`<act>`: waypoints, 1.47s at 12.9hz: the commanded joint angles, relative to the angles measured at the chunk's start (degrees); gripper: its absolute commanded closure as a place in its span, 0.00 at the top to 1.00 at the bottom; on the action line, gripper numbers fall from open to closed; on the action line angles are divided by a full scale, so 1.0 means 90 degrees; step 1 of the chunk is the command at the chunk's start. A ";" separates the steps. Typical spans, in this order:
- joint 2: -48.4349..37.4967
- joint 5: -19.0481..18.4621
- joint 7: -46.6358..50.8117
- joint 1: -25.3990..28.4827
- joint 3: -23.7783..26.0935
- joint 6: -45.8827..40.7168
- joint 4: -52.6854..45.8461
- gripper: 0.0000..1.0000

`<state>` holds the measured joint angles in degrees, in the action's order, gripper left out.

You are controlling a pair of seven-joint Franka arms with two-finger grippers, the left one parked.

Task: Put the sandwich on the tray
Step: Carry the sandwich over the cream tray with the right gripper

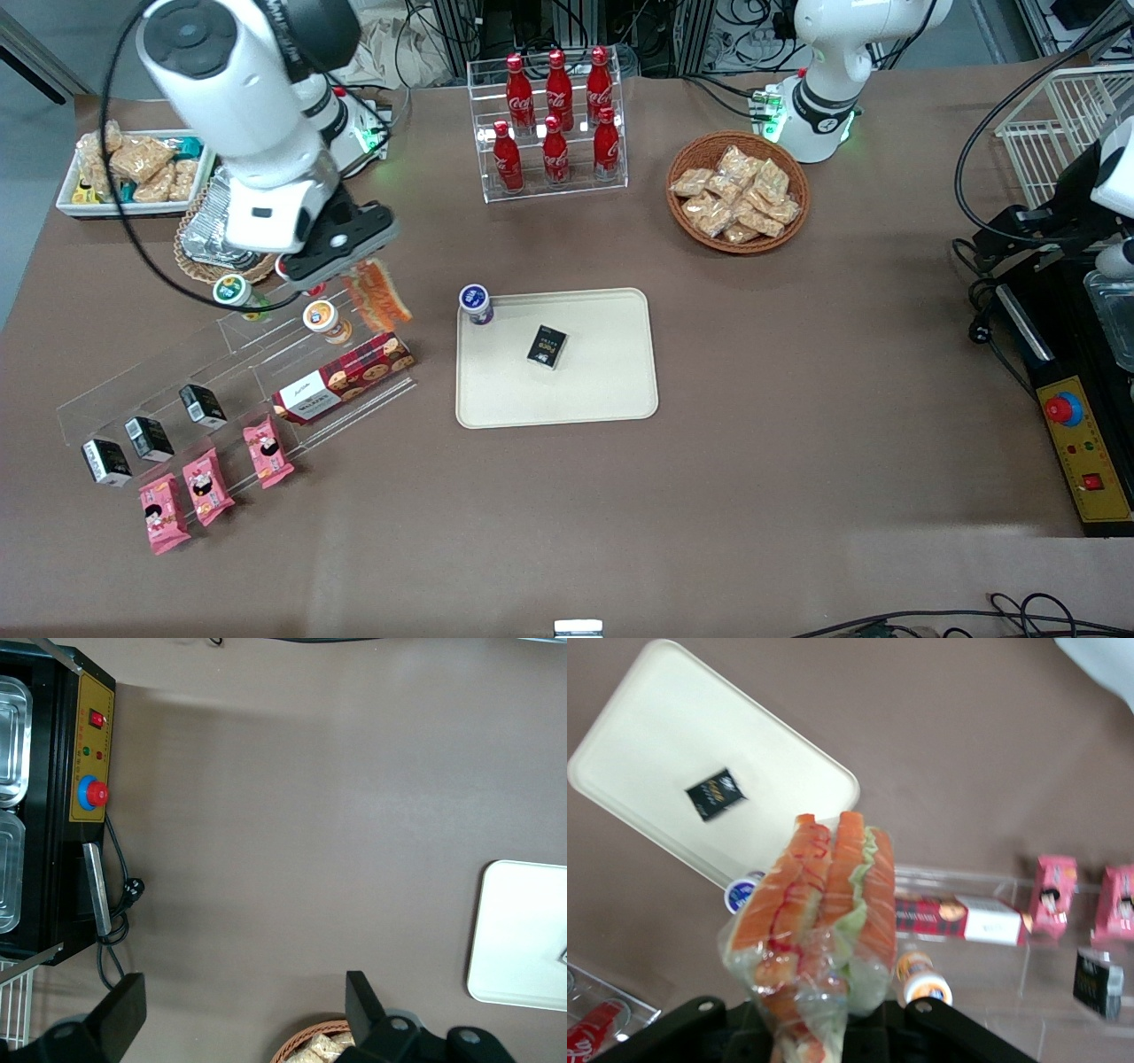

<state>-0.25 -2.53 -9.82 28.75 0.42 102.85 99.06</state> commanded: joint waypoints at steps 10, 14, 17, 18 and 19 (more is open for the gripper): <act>0.1940 0.0300 -0.4442 0.0506 -0.0125 0.2271 -0.0216 0.00; 0.2565 0.0457 -0.5274 0.0565 -0.0077 0.2945 -0.0235 0.00; 0.3054 0.0447 -0.5685 0.0750 -0.0076 0.3230 -0.0264 0.00; 0.3288 0.0447 -0.5822 0.0809 -0.0076 0.3288 -0.0380 0.00; 0.3532 0.0447 -0.5978 0.0906 -0.0086 0.3385 -0.0517 0.00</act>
<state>26.93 0.23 -60.22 35.60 -0.01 132.17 98.42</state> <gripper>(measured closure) 0.815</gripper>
